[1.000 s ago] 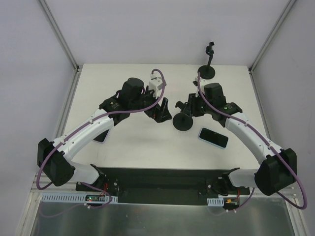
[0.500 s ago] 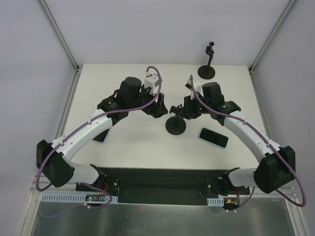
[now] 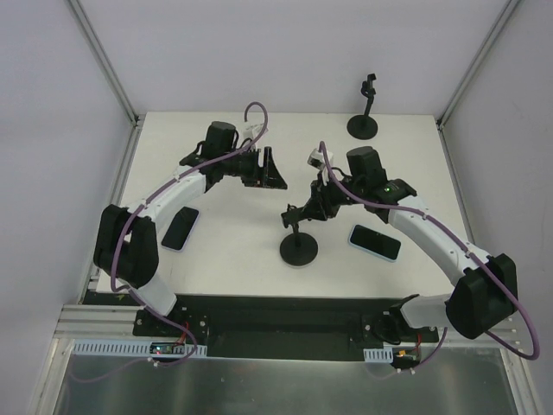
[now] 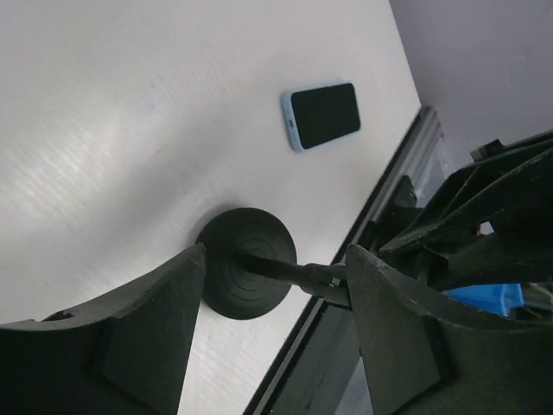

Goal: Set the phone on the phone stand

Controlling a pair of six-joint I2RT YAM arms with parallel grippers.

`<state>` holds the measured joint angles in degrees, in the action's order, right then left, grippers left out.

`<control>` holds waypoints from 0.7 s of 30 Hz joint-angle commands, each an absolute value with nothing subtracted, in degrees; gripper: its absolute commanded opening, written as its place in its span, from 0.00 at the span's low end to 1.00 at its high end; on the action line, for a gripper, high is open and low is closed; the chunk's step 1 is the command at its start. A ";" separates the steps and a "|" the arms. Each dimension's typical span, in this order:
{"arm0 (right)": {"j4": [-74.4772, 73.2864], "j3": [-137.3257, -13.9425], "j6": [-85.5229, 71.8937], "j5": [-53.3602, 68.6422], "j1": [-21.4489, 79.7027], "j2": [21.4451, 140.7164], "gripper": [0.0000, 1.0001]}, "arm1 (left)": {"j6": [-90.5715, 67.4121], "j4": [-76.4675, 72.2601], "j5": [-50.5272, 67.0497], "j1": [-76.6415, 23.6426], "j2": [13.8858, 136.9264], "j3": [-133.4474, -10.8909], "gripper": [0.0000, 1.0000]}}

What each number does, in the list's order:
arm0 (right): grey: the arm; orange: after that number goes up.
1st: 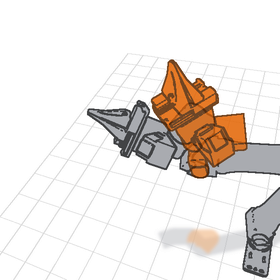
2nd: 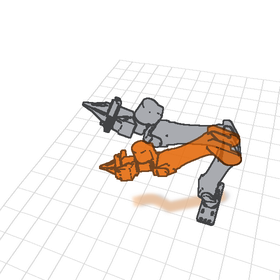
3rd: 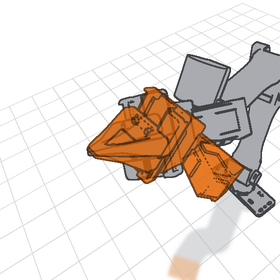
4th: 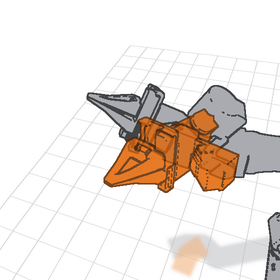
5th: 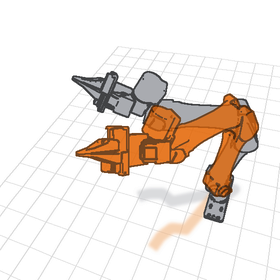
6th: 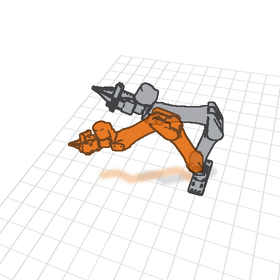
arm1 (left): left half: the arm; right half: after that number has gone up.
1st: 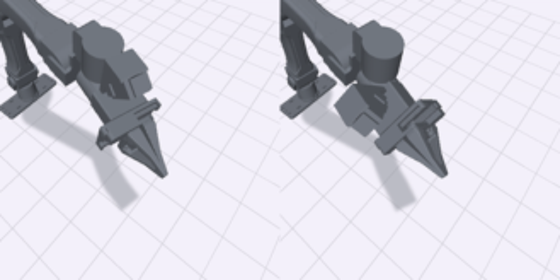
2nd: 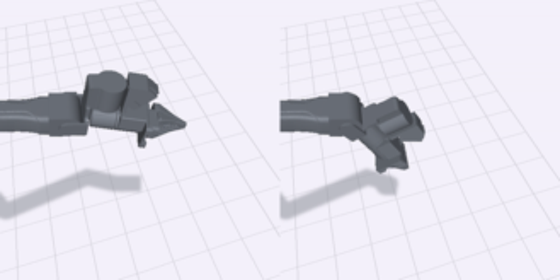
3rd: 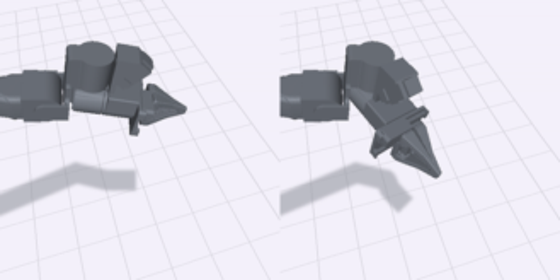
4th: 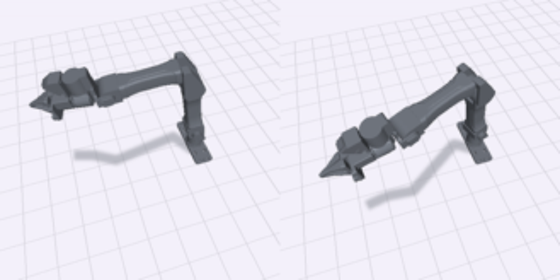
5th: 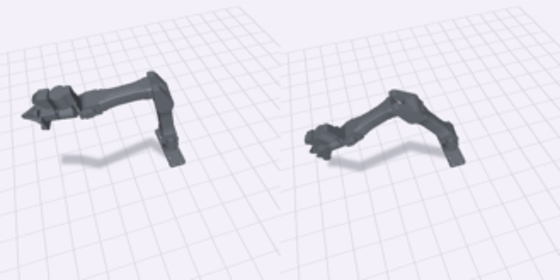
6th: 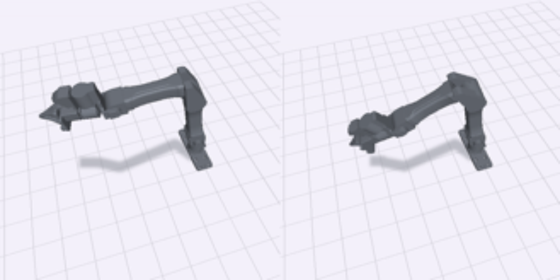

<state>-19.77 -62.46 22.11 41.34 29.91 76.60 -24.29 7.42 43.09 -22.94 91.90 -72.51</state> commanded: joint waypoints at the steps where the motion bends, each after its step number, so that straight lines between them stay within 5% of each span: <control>1: -13.11 -66.62 22.25 49.66 29.18 74.09 0.01 | -25.40 -2.52 57.03 -23.29 92.46 -71.46 0.64; 15: 11.06 -58.53 -2.52 48.16 22.59 66.27 0.01 | -28.57 -21.08 70.04 -26.89 97.12 -66.18 0.54; 21: 13.53 -60.46 -7.64 51.58 22.41 64.60 0.00 | -31.71 -28.80 71.88 -29.35 96.15 -62.67 0.73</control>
<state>2.04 -57.41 -0.23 45.21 22.46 69.14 -29.30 -18.90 67.22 -27.09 97.19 -64.29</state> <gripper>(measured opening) 0.296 0.667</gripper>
